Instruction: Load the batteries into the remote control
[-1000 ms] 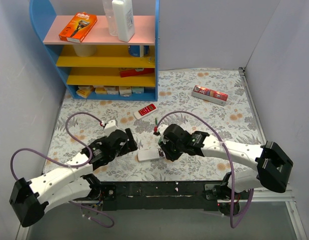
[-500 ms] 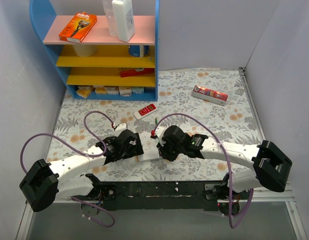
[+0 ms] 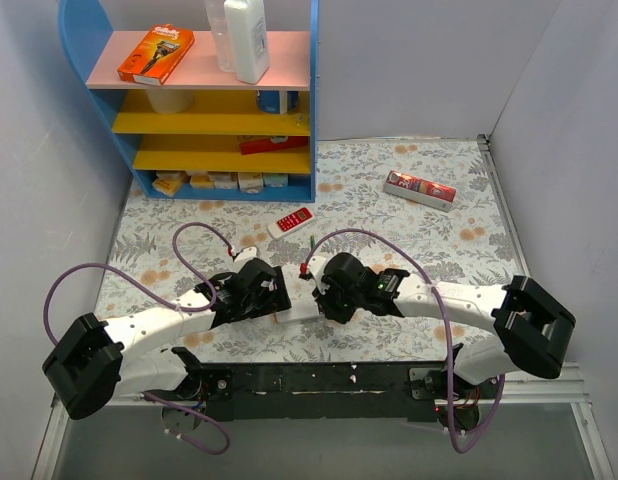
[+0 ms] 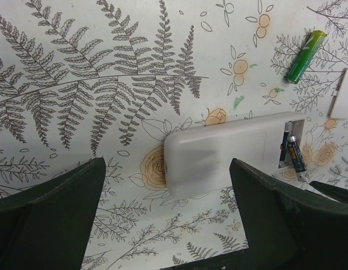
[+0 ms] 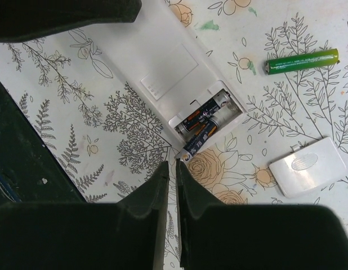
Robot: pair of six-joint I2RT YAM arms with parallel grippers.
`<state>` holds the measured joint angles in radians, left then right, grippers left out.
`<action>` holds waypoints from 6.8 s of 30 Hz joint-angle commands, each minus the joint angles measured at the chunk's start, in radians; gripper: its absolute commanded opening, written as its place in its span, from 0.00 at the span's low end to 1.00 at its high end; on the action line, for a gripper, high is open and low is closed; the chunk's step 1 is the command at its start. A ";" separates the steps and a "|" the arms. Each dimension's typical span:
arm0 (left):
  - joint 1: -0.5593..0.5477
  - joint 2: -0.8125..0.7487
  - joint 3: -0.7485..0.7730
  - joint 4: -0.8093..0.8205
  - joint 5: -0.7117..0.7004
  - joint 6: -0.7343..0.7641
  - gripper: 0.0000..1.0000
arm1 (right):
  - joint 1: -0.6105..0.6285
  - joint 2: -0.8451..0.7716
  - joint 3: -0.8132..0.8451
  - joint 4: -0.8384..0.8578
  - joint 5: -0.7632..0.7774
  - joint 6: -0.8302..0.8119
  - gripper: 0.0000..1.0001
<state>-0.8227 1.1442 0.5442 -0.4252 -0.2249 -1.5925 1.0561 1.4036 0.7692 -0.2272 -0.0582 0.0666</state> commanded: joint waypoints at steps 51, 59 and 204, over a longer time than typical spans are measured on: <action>0.002 0.072 0.022 0.121 0.076 0.100 0.82 | -0.010 -0.018 -0.021 0.086 0.023 -0.063 0.22; 0.002 0.158 0.077 0.167 0.090 0.149 0.80 | -0.022 0.006 -0.033 0.130 0.006 -0.090 0.18; 0.160 -0.779 0.116 -0.142 -0.590 0.246 0.98 | 0.051 0.173 0.234 -0.081 -0.132 -0.616 0.70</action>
<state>-0.6685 0.4778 0.7216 -0.5545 -0.6151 -1.3918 1.0721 1.5436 0.9398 -0.3149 -0.1368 -0.3550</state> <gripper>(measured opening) 0.981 0.698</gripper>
